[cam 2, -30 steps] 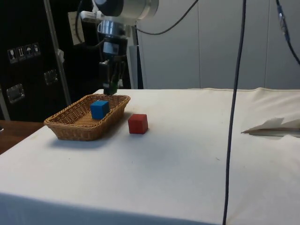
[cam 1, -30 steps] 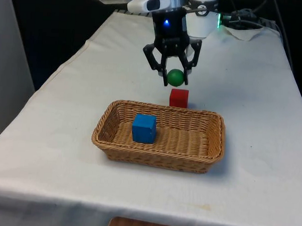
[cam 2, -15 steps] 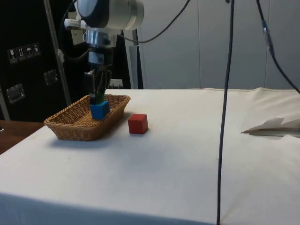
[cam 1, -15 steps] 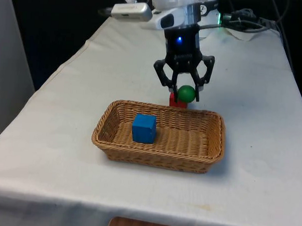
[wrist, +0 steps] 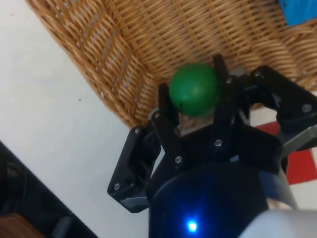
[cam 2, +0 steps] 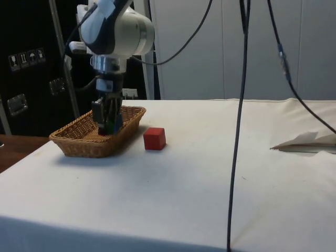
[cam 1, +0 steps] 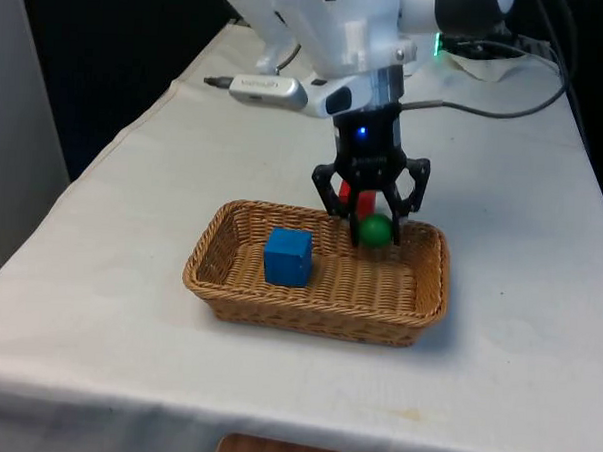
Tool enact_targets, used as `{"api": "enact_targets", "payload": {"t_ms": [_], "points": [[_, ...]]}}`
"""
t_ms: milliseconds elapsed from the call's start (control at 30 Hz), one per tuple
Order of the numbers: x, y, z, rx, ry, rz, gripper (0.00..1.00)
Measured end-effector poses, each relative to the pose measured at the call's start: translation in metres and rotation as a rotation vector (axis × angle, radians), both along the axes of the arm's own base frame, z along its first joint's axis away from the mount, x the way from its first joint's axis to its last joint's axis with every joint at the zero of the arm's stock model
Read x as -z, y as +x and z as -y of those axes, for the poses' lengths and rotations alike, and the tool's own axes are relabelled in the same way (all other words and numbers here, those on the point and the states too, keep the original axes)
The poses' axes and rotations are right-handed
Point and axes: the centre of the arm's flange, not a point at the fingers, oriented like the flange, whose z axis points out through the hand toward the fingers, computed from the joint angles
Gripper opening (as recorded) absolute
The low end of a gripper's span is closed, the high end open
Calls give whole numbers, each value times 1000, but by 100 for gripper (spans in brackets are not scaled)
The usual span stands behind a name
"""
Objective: Place all non-red objects into the basket.
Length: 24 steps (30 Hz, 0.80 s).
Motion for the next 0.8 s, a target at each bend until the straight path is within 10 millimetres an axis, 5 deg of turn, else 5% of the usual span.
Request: {"api": "enact_targets", "payload": {"t_ms": [333, 467, 500, 667, 800], "points": [[18, 10, -1, -3, -9, -2, 0], [18, 10, -1, -4, -9, -2, 26], [18, 10, -1, -4, -9, -3, 50], [18, 10, -1, -5, -9, -3, 97], [17, 10, -1, -5, -9, -2, 100]]}}
